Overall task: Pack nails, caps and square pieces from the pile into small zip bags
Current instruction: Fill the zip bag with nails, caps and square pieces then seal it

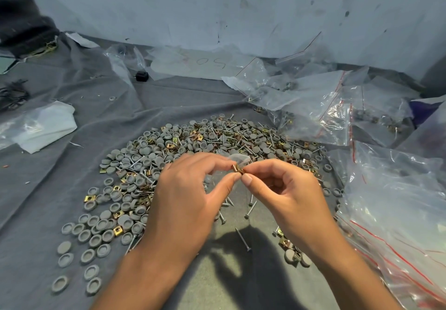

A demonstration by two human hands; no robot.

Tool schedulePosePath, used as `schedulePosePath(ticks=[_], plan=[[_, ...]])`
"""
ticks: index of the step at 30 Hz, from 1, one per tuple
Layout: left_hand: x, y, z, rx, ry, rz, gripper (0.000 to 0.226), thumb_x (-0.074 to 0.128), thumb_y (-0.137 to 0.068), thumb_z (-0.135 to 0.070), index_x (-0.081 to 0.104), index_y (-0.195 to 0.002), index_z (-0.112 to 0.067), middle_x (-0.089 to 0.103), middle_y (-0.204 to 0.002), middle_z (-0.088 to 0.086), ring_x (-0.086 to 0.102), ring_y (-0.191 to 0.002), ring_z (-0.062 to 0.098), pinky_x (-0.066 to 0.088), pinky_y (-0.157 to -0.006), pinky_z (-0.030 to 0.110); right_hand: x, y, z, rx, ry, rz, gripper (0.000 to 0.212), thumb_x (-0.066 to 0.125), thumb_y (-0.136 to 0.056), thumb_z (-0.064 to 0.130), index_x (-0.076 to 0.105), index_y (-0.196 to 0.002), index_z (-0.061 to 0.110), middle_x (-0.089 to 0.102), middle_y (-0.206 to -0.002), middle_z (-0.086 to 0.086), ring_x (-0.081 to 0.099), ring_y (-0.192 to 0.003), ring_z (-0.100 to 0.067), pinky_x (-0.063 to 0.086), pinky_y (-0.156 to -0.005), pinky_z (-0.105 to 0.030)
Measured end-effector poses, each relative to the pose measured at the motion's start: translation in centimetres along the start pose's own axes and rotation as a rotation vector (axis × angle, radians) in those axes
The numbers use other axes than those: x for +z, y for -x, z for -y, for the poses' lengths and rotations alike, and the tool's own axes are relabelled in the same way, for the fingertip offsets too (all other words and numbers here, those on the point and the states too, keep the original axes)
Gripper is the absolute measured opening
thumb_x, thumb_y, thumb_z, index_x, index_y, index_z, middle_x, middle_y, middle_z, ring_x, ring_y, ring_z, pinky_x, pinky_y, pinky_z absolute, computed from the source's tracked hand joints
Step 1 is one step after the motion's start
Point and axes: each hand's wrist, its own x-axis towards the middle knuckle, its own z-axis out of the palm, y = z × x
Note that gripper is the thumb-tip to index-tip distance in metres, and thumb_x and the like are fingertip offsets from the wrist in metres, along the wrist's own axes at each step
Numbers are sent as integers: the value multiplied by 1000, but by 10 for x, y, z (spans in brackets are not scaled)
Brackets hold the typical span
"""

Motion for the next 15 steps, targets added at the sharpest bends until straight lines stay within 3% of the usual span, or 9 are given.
schedulePosePath(ticks=[9,12,15], plan=[[4,-1,-4,-65,72,-56,10,79,-85,-26,74,-94,-28,70,-93,-22,63,-92,-9,44,-79,5,4,6,4,-18,78,-136,10,80,-84,22,73,-81,28,72,-74,12,64,-63,-2,48,-59,-12],[3,-3,-5,-122,99,-87,5,75,-88,-26,71,-89,-28,67,-82,-17,62,-80,-4,41,-67,4,3,8,5,-55,51,-201,12,79,-86,21,72,-81,29,71,-74,13,62,-62,-1,46,-59,-12],[4,-3,-5,-169,147,-45,1,70,-90,-28,69,-89,-28,64,-74,-18,61,-74,-1,41,-61,7,-3,8,11,-226,137,-266,5,73,-85,32,69,-88,33,70,-83,14,63,-70,-7,45,-63,-15]])
